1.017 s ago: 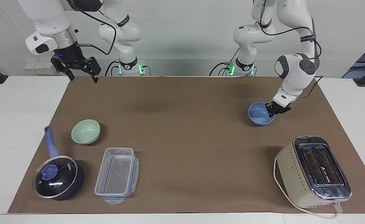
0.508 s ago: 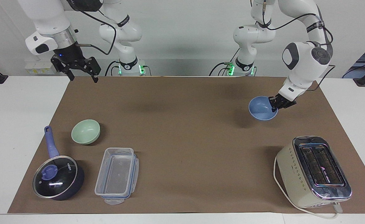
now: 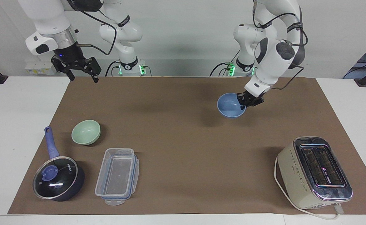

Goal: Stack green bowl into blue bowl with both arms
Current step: 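Grasp the blue bowl rim and slide it toward the table center, then release the blue bowl and retract the left gripper to rest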

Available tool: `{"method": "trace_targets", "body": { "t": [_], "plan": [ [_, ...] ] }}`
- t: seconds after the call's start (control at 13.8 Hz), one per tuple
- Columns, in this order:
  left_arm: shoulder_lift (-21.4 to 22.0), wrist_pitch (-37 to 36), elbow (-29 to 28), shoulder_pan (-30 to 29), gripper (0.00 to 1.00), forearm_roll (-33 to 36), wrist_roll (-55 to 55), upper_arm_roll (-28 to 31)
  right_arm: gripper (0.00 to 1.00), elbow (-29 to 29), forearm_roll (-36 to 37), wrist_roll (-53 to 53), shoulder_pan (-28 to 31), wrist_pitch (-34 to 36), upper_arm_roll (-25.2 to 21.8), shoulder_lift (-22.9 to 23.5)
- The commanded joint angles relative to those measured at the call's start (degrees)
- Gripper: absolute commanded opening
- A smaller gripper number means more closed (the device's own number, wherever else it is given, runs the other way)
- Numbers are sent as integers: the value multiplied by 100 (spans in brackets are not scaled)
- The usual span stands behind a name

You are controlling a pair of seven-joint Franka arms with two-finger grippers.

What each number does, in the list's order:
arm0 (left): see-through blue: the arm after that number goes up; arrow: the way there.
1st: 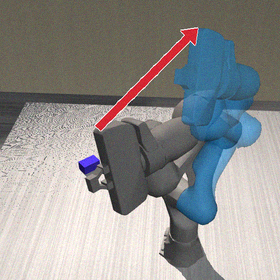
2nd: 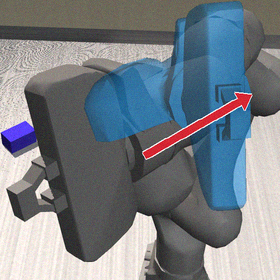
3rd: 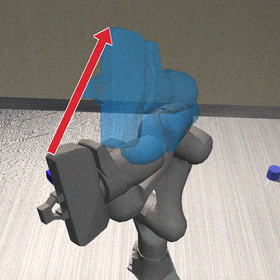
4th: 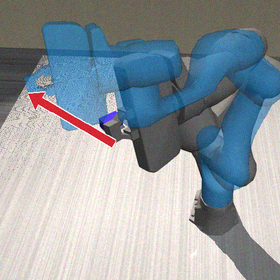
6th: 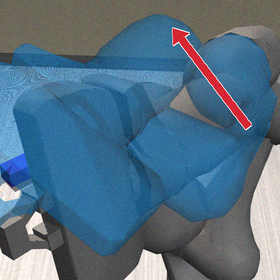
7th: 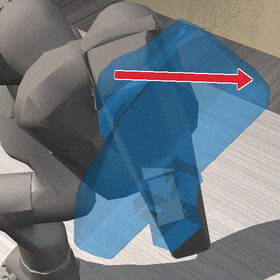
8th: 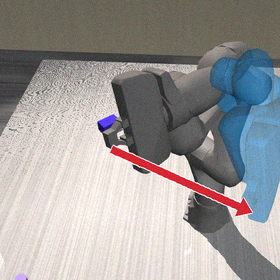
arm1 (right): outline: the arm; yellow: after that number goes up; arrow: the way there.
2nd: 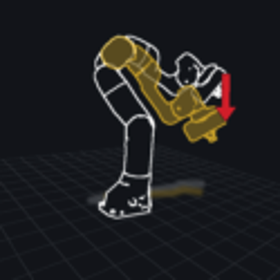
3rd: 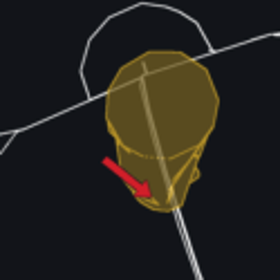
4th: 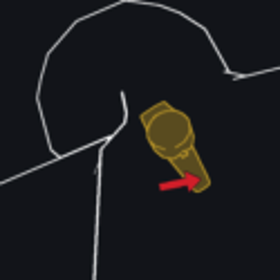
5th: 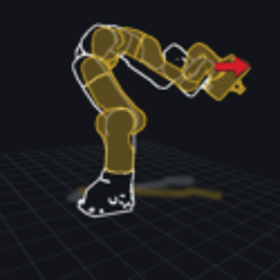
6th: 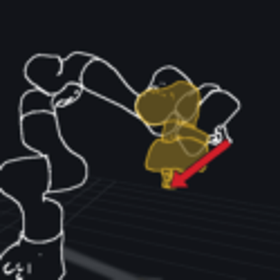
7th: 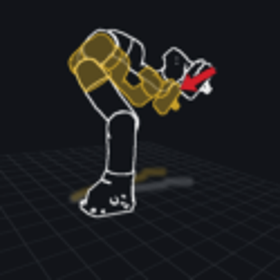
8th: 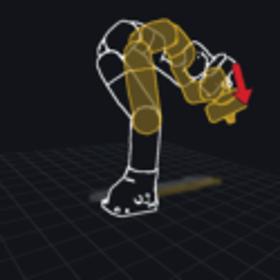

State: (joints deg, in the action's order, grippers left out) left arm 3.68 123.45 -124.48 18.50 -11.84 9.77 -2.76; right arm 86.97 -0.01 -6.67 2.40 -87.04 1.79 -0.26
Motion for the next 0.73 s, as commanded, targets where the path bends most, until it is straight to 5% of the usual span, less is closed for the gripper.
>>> {"method": "trace_targets", "body": {
  "t": [0.0, 0.44, 0.58, 0.65],
  "plan": [
    [-17, 862, -567, 662, 0, -327, 218, 92, 100, 13, -122, -45, 77, -67, 41, -36],
    [-552, 2463, -1114, 1919, 0, -750, 718, 118, 100, 13, -122, -45, 77, -67, 41, -36],
    [-614, 2385, -965, 1851, 96, -732, 667, 127, 100, 13, -122, -45, 77, -67, 41, -36],
    [-597, 2377, -955, 1807, 100, -732, 693, 161, 100, 13, -122, -45, 77, -67, 41, -36]
  ]
}}
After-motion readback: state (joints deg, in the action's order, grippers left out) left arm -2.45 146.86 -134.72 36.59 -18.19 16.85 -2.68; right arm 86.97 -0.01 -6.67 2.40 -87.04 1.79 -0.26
